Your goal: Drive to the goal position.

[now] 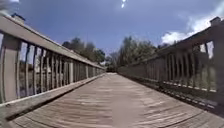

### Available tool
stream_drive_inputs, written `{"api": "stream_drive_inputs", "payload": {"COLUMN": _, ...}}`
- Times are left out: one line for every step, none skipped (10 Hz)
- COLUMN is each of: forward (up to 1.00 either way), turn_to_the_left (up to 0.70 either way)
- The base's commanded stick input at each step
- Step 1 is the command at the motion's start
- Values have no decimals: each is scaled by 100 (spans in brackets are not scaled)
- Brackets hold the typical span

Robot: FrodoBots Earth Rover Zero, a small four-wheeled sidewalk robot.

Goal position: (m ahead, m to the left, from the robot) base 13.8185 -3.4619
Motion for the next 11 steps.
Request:
{"api": "stream_drive_inputs", "payload": {"forward": 50, "turn_to_the_left": 0}}
{"api": "stream_drive_inputs", "payload": {"forward": 50, "turn_to_the_left": 0}}
{"api": "stream_drive_inputs", "payload": {"forward": 50, "turn_to_the_left": 0}}
{"api": "stream_drive_inputs", "payload": {"forward": 50, "turn_to_the_left": 0}}
{"api": "stream_drive_inputs", "payload": {"forward": 50, "turn_to_the_left": 0}}
{"api": "stream_drive_inputs", "payload": {"forward": 50, "turn_to_the_left": 0}}
{"api": "stream_drive_inputs", "payload": {"forward": 50, "turn_to_the_left": 0}}
{"api": "stream_drive_inputs", "payload": {"forward": 50, "turn_to_the_left": 0}}
{"api": "stream_drive_inputs", "payload": {"forward": 50, "turn_to_the_left": 0}}
{"api": "stream_drive_inputs", "payload": {"forward": 50, "turn_to_the_left": 0}}
{"api": "stream_drive_inputs", "payload": {"forward": 50, "turn_to_the_left": 0}}
